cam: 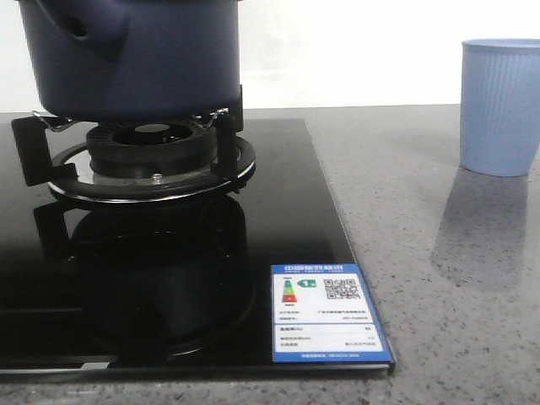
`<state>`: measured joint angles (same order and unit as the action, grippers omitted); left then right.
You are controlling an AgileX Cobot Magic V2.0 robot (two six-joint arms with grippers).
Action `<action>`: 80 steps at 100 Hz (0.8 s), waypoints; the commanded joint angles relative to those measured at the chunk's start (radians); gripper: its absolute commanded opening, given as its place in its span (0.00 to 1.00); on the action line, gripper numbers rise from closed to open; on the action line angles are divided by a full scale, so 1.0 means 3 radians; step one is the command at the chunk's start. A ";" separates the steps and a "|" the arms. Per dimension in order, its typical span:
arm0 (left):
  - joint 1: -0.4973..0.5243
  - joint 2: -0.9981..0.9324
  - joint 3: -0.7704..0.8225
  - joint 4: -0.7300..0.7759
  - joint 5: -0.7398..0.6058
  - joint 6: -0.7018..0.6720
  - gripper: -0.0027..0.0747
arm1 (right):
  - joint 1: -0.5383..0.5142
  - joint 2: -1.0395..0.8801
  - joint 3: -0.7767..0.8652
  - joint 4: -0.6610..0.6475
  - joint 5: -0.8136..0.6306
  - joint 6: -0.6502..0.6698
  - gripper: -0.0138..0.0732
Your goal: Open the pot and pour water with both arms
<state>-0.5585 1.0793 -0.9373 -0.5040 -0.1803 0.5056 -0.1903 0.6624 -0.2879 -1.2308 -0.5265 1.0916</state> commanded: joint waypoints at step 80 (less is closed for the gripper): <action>0.0888 -0.1990 0.0986 0.0106 0.0151 0.0007 0.01 | 0.0176 -0.0361 -0.0504 0.0259 -0.0737 -0.0087 0.09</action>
<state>-0.2941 0.5590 -0.7132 -0.4574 -0.0306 0.5071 -0.1380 0.6029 -0.4646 -1.1673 -0.7722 1.0817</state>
